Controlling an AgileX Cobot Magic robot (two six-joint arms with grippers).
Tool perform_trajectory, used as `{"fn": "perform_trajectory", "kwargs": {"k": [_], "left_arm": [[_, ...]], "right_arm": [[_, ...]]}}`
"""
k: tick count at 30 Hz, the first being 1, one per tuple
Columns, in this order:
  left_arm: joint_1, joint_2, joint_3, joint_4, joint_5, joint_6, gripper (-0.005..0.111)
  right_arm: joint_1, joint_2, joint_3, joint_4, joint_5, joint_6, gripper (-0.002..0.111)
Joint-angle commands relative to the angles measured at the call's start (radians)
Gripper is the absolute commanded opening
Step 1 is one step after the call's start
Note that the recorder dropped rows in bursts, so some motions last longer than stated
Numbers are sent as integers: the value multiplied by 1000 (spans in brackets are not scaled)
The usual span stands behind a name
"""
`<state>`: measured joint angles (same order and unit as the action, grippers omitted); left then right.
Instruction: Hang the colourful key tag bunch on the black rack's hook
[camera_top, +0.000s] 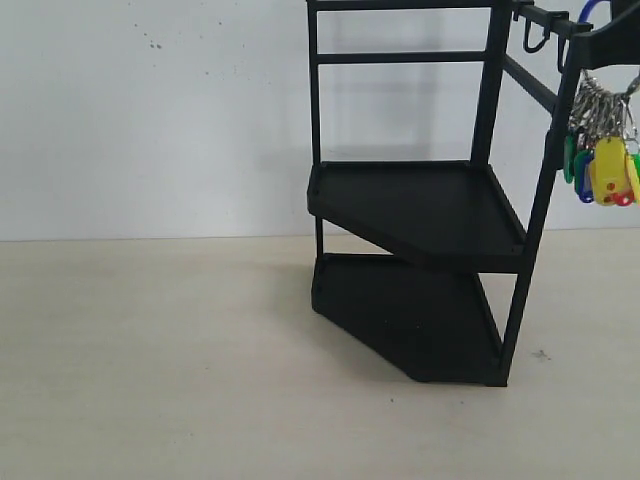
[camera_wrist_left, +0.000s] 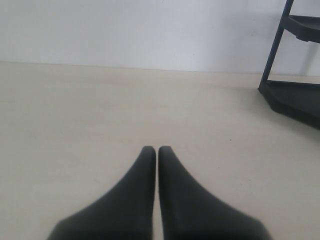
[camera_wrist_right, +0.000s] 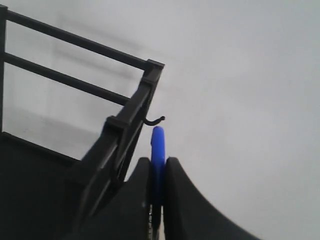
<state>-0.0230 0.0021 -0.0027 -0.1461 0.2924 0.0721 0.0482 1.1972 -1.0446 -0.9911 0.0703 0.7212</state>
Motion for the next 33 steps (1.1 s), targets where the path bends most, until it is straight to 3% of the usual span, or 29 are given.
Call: {"fn": "perform_trajectory", "kwargs": {"k": [1,33], "left_arm": [[2,-2,3,5,1,3,4],[2,-2,3,5,1,3,4]], "right_arm": [[-40,1,-3,-10,-41,5,0],[-39,22,40,-6,-105,28,0]]}}
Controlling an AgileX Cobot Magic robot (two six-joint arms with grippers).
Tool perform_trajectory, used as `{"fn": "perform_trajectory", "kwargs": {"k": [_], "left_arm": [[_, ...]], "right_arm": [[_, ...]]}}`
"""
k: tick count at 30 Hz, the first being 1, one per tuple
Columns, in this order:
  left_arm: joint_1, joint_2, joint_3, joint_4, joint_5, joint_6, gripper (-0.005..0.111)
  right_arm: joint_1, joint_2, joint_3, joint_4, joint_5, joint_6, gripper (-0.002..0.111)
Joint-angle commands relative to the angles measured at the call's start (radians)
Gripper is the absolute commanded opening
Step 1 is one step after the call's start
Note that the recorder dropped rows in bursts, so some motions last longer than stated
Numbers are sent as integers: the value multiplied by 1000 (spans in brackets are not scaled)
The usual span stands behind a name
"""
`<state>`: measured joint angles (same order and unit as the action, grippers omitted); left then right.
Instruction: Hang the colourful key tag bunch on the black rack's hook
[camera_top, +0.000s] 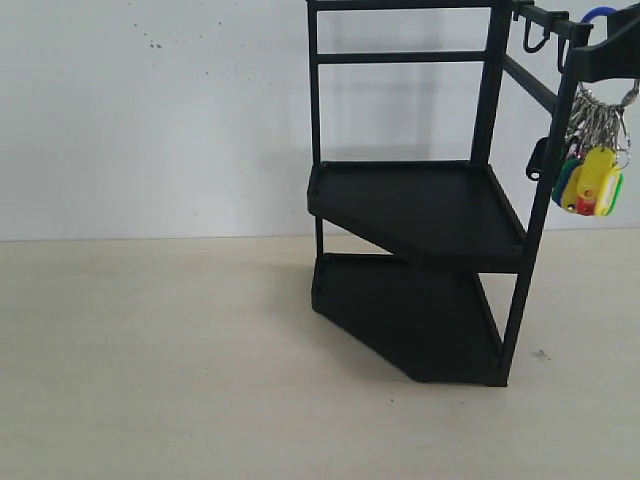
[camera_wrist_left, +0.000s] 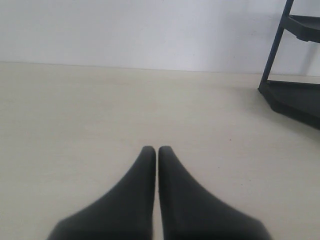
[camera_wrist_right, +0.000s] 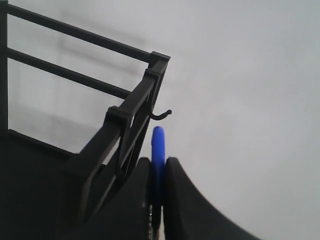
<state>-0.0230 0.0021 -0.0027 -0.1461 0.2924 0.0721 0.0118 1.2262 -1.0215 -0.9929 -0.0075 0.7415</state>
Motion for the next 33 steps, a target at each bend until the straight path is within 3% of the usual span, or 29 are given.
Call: {"fn": "perform_trajectory", "kwargs": {"k": [1,26,29,33], "left_arm": [[2,-2,3,5,1,3,4],[2,-2,3,5,1,3,4],[2,-2,3,5,1,3,4],[2,-2,3,5,1,3,4]], "right_arm": [[-2,-7,22,-4,-32,9,0],[-2,-7,45,-6,-76,39,0],[-2,-7,45,-6,-78,47,6],[-2,-7,45,-6,-78,60,28]]}}
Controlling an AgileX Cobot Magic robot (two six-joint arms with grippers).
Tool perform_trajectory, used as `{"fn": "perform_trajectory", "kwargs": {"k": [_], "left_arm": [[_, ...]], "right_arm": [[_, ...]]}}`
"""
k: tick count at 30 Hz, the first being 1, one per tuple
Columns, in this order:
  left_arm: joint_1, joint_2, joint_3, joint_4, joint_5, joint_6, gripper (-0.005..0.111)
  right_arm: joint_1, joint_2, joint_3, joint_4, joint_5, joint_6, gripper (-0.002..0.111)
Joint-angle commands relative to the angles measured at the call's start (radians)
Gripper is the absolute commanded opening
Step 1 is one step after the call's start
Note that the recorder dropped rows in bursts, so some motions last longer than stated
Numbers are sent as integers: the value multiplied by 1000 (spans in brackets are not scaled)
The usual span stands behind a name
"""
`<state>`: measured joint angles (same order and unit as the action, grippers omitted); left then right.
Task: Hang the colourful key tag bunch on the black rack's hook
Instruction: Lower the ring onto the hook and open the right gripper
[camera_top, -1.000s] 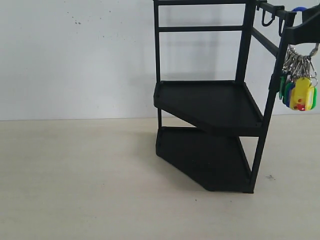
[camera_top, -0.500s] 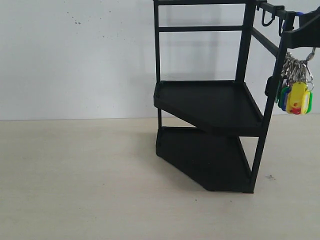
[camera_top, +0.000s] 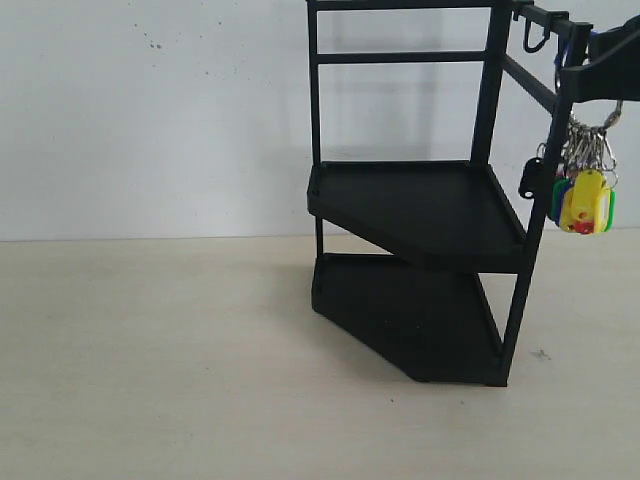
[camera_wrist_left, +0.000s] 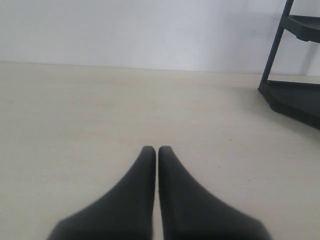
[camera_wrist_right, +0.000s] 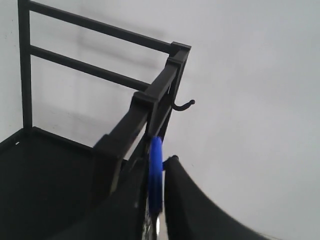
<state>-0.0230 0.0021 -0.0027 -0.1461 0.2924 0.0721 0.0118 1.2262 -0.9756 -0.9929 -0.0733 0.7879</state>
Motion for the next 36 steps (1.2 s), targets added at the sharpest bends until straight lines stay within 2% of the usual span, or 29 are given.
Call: {"fn": "perform_trajectory", "kwargs": {"k": [1,3,6,36], "left_arm": [[2,-2,3,5,1,3,4],[2,-2,3,5,1,3,4],[2,-2,3,5,1,3,4],[2,-2,3,5,1,3,4]], "right_arm": [[-2,-7,-1,-6,-12,15,32],[-2,-7,-1,-6,-12,15,44],[-2,-7,-1,-6,-12,22,53],[-2,-152,35,-6,93,71,52]]}}
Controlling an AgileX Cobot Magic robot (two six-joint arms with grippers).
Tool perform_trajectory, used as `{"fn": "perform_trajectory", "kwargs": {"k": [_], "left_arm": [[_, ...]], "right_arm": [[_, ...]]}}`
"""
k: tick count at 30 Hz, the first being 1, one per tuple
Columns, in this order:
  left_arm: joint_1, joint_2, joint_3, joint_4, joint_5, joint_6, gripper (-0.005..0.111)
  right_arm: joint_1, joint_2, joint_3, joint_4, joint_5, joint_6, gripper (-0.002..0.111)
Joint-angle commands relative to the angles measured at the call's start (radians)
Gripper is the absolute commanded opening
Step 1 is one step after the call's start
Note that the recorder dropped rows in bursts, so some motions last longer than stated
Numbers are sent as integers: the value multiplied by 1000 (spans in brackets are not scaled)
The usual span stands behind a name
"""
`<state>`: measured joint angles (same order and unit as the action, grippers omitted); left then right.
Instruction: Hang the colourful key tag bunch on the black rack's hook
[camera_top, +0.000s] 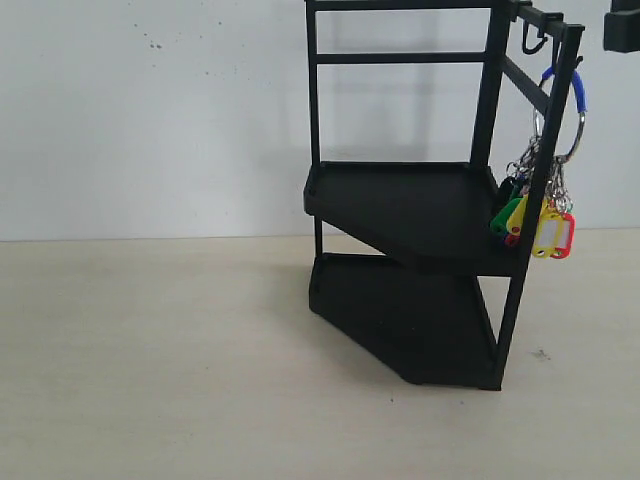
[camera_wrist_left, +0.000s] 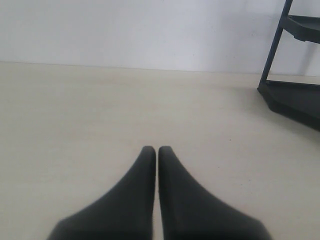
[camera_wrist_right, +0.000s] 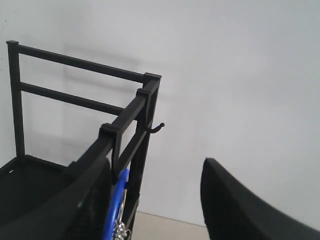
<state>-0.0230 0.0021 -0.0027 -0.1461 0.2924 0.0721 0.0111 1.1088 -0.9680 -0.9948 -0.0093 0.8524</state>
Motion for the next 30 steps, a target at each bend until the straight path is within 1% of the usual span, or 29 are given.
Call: {"fn": "perform_trajectory", "kwargs": {"k": [1,4,7,10,13,16,19,22,24,30], "left_arm": [[2,-2,3,5,1,3,4],[2,-2,3,5,1,3,4],[2,-2,3,5,1,3,4],[2,-2,3,5,1,3,4],[2,-2,3,5,1,3,4],[2,-2,3,5,1,3,4],[2,-2,3,5,1,3,4],[2,-2,3,5,1,3,4],[2,-2,3,5,1,3,4],[2,-2,3,5,1,3,4]], "right_arm": [[-1,-47,36,-4,29,7,52],[-1,-93,72,0,32,10,52],[-1,-159,113,28,35,84,52],[-1,-255,168,76,38,138,52],[-1,-362,241,114,19,145,52],[-1,-484,308,199,28,149,52],[-1,-599,357,314,74,182,52],[-1,-706,374,415,172,189,52],[-1,-753,374,419,215,189,52],[-1,-862,374,419,220,189,52]]}}
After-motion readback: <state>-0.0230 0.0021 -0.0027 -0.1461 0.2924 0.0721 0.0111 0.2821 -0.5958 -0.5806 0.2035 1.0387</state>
